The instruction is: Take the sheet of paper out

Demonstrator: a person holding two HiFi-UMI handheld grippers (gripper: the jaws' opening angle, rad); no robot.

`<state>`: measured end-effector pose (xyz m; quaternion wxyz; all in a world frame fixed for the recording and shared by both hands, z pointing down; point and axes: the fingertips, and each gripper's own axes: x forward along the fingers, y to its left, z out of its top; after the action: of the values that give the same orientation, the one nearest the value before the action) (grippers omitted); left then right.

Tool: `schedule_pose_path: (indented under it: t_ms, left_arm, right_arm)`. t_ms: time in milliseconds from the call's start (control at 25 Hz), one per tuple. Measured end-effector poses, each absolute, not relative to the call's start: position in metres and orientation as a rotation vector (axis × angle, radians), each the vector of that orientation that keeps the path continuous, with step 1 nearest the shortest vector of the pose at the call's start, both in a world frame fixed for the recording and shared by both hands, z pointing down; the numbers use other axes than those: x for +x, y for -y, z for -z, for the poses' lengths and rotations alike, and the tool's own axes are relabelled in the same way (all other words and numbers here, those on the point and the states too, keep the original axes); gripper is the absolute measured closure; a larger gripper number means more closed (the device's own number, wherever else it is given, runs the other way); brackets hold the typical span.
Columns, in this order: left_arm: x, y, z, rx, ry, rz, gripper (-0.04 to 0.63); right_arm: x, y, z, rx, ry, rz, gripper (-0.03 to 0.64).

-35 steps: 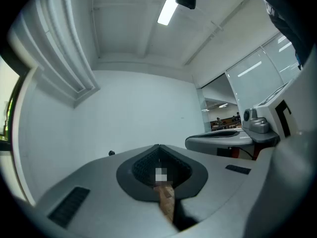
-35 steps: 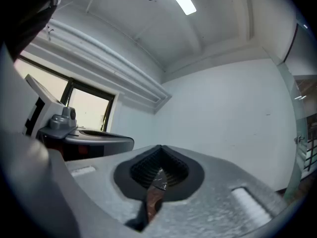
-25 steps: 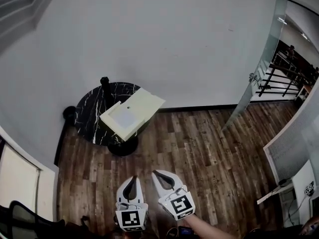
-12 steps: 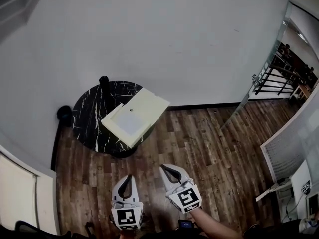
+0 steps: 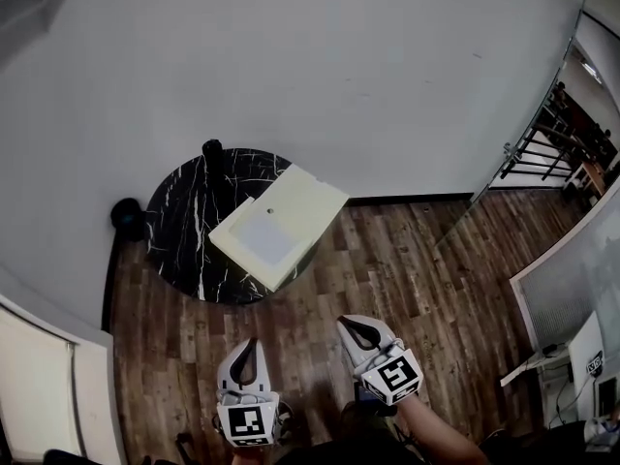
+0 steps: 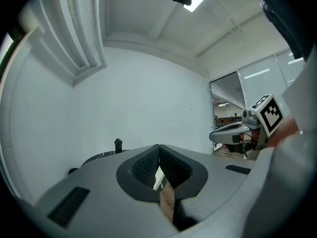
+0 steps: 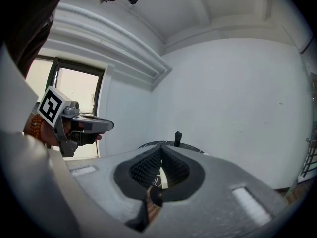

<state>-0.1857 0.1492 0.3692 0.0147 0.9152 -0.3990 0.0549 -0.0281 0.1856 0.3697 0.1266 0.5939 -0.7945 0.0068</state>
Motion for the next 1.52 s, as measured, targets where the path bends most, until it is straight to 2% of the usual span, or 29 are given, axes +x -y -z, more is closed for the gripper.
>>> schedule_pose_path:
  t_ms: [440, 1000, 1520]
  left_arm:
    - [-0.146, -0.118, -0.386, 2.759, 1.338, -0.271, 0.591]
    - [0.008, -0.069, -0.371, 2.753, 1.465, -0.33, 0.591]
    - [0.002, -0.012, -0.41, 2.571, 1.588, -0.323, 0.591]
  right_arm:
    - [0.039, -0.129, -0.404, 1.682, 2.388, -0.098, 0.617]
    - [0.161, -0.053, -0.397, 1.55, 2.553, -0.093, 0.617]
    - [0.178, 0.018, -0.445, 1.411, 2.554, -0.184, 0.617]
